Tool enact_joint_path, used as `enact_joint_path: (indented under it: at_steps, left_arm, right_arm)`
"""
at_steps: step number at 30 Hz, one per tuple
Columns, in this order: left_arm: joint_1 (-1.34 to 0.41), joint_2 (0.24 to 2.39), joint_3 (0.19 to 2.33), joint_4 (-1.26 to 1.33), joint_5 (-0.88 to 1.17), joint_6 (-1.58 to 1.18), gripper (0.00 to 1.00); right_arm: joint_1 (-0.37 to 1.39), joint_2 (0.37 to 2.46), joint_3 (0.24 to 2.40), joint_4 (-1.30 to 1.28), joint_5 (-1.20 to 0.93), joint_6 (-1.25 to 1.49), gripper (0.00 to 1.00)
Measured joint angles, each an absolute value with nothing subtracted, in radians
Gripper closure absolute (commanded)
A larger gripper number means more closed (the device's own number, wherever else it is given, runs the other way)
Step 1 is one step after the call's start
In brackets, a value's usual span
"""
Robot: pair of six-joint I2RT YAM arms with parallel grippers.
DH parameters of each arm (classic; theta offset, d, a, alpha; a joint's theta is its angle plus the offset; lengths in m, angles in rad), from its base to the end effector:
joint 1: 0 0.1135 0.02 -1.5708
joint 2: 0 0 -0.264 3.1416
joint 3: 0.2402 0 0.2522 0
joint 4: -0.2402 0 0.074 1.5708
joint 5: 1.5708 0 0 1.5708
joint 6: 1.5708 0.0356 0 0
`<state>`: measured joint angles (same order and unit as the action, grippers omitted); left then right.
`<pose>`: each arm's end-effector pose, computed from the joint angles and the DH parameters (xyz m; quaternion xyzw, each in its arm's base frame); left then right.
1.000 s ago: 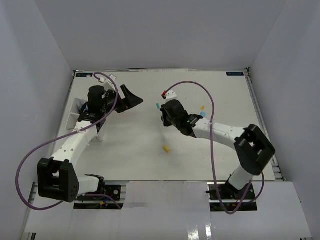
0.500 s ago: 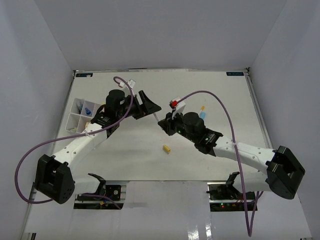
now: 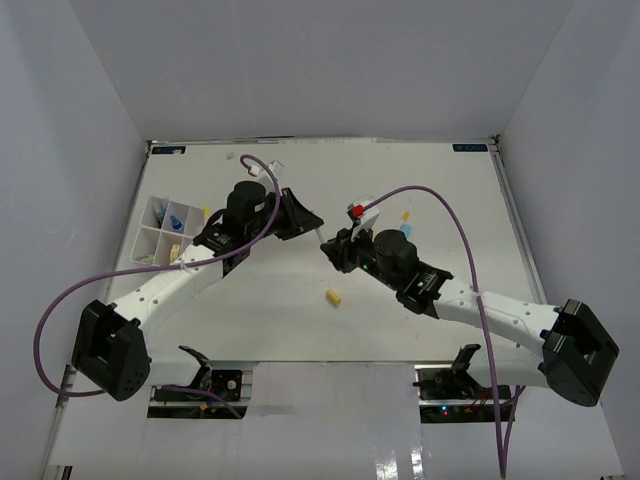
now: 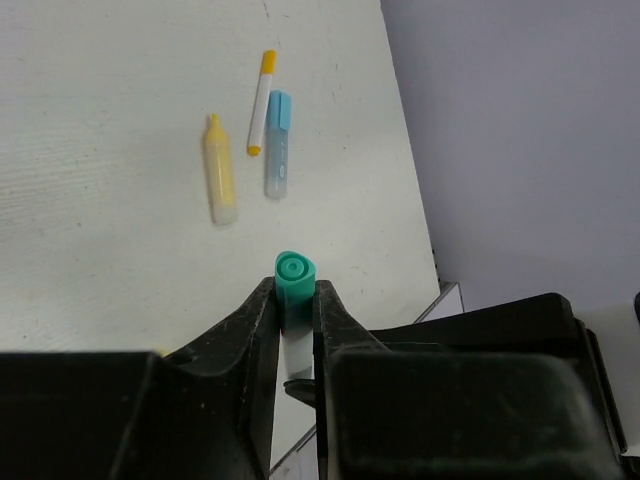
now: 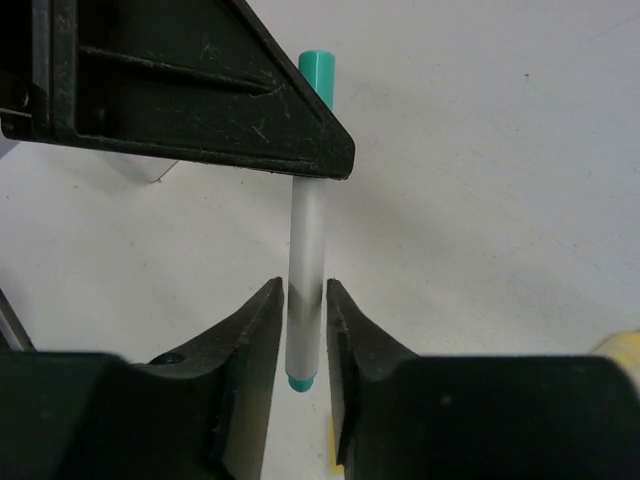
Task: Sort the stationery into containers
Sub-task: Place the pen in the storage box.
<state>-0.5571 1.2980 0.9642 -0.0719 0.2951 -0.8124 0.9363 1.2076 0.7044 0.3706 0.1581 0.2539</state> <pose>0.2485 -0.1670 0.3015 -0.0249 0.8296 -0.4393 0.3439 0.1693 0.2205 0.2803 -0.2020 0.7242 0.3189 0.5771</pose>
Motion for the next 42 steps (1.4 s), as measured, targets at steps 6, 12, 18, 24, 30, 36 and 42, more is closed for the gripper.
enact_joint_path:
  at_steps: [6,12,18,24,30,36,42]
  left_arm:
    - [-0.568,1.298,1.000,-0.144,0.185,-0.729,0.94]
    - [-0.561,1.282,1.068,-0.243,-0.138,-0.521,0.95]
    - [-0.397,1.285,1.076,-0.256,-0.370,-0.284,0.95]
    - [-0.192,1.369,1.075,-0.158,-0.489,-0.145,0.95]
    - [-0.159,1.466,1.070,-0.084,-0.523,-0.094,0.92]
    - [-0.138,1.518,0.999,-0.017,-0.554,-0.077,0.81]
    - [-0.122,1.550,0.973,-0.007,-0.558,-0.076,0.52]
  right_arm:
    - [0.937,1.178,0.680,0.366,0.186,0.247,0.10]
    - [0.937,1.137,0.656,0.323,0.280,0.234,0.10]
    - [0.936,1.067,0.584,0.286,0.387,0.226,0.10]
    - [0.935,1.035,0.539,0.281,0.434,0.216,0.10]
    - [0.931,1.002,0.498,0.284,0.453,0.194,0.10]
    - [0.921,0.997,0.492,0.283,0.471,0.177,0.10]
    - [0.910,0.997,0.491,0.283,0.476,0.176,0.10]
